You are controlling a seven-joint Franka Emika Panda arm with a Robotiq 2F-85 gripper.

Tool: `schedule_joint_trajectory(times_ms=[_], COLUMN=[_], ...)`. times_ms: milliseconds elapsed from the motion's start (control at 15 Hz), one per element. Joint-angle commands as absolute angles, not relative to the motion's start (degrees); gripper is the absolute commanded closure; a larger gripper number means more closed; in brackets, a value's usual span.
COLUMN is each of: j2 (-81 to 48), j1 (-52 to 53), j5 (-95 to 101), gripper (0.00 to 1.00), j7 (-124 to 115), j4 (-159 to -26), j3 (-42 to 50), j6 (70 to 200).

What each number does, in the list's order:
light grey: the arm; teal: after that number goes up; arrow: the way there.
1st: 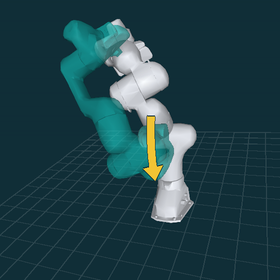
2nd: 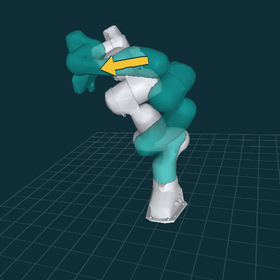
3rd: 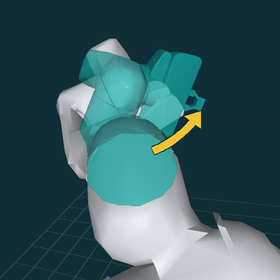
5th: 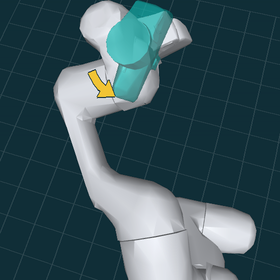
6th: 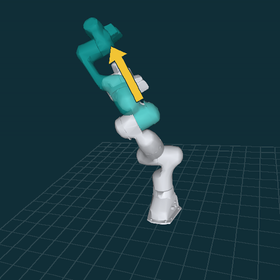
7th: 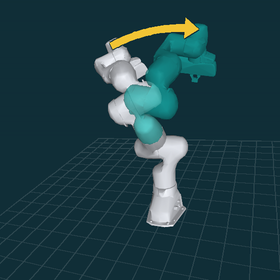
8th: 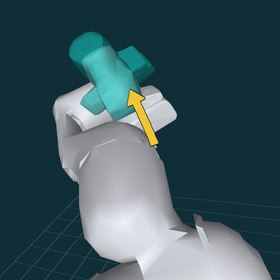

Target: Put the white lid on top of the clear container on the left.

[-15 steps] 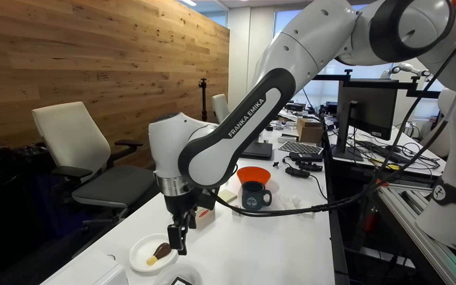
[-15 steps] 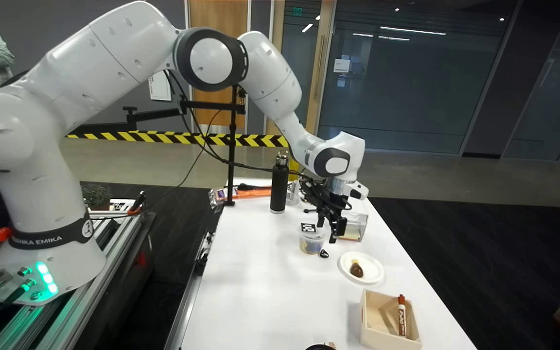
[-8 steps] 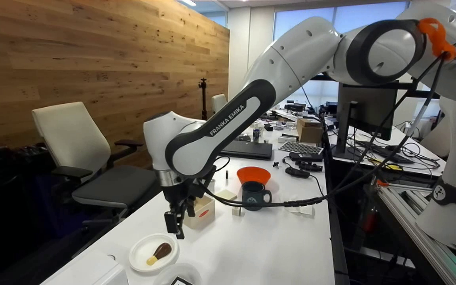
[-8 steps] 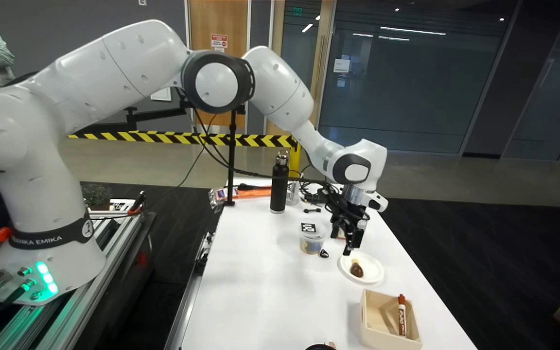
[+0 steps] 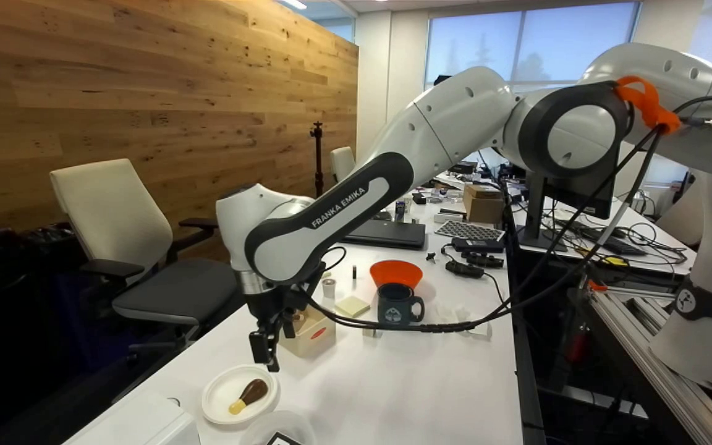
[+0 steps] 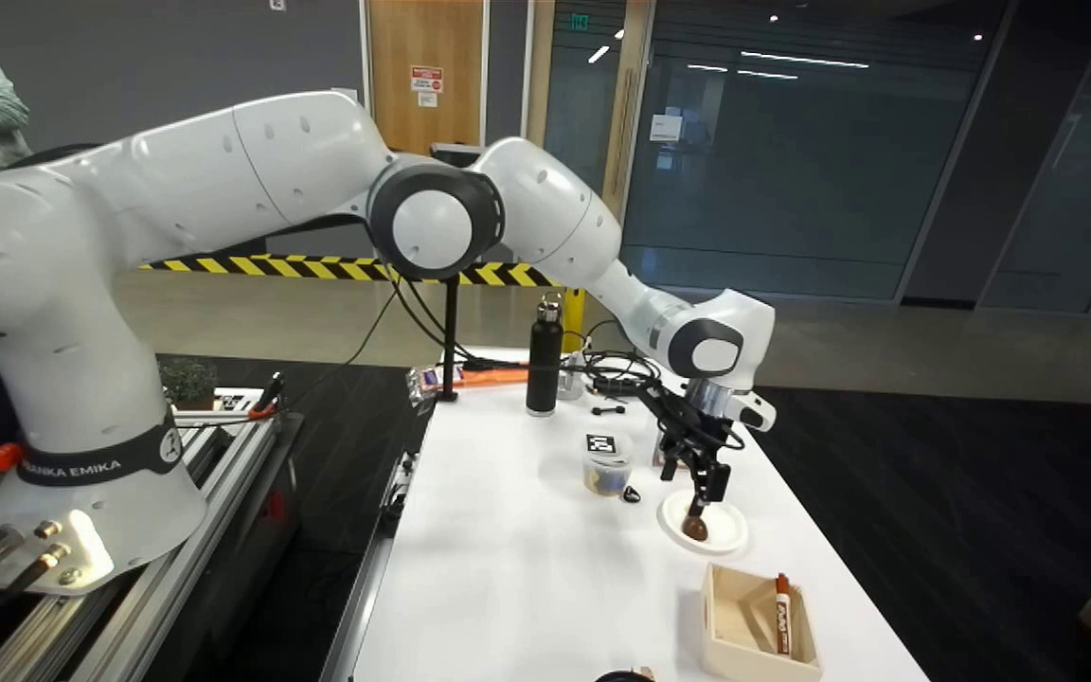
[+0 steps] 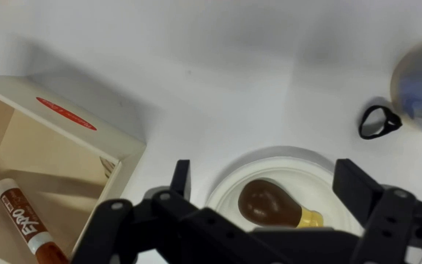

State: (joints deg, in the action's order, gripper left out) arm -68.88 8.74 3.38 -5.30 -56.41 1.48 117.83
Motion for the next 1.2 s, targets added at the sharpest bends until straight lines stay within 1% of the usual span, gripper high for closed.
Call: schedule_joint_trajectory(times_ms=[0, 333, 533, 1133], j2=[-71.7, -71.3, -69.9, -65.4], j1=[8.6, 9.1, 9.7, 17.0], j5=[4.2, 4.1, 4.2, 5.1], gripper=[0.00, 0.00, 0.00, 0.00], j7=[-3.0, -1.4, 0.0, -6.0], j4=[-50.6, -51.0, -54.0, -66.8], j3=[0.8, 0.3, 0.7, 2.9], j6=[115.0, 114.5, 116.8, 128.7])
